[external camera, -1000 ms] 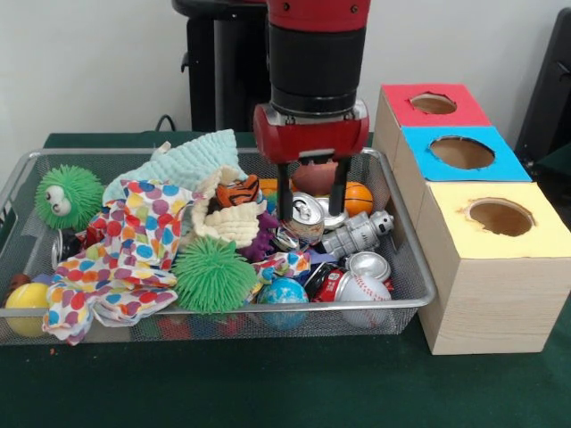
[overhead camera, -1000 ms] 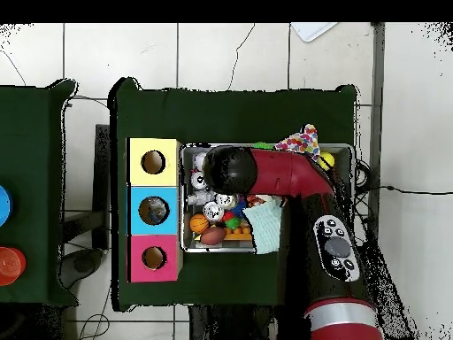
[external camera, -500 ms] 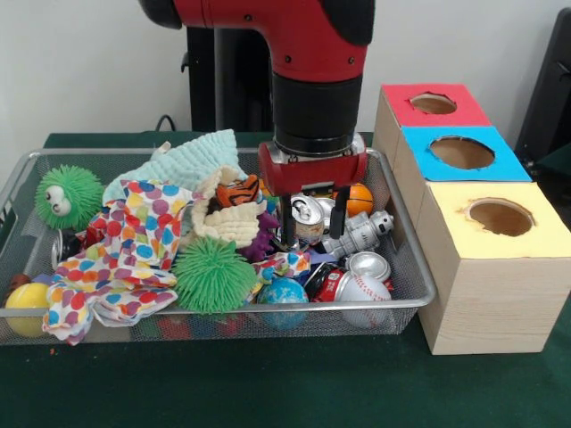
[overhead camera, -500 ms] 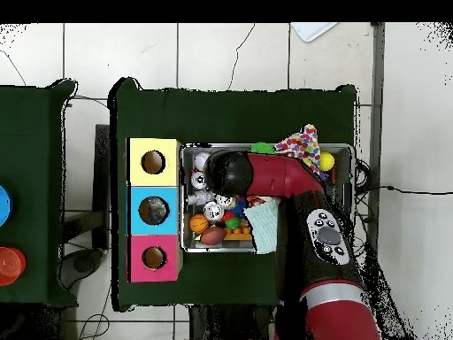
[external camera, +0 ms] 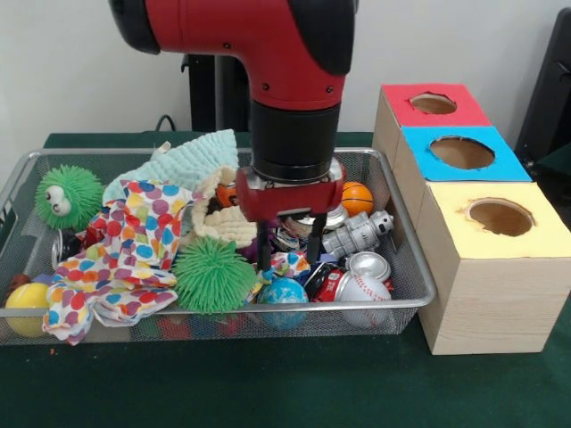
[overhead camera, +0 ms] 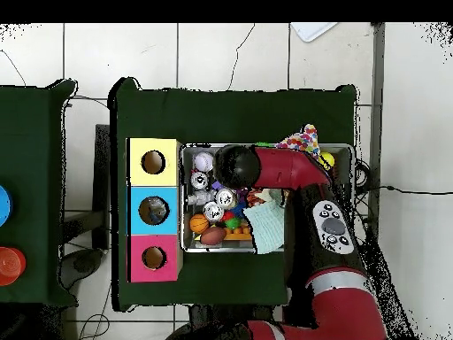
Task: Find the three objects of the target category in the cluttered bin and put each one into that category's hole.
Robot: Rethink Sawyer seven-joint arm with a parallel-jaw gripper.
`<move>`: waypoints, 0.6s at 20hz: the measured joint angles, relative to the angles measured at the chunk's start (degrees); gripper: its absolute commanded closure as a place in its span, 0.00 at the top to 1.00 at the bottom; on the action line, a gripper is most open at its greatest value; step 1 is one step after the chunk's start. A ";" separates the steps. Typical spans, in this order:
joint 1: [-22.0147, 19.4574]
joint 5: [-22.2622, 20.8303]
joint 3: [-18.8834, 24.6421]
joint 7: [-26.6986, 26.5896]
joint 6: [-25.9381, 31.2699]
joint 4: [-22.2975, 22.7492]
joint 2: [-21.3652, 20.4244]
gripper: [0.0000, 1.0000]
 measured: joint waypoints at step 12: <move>-4.56 -1.79 1.02 0.00 0.00 -8.86 2.47 1.00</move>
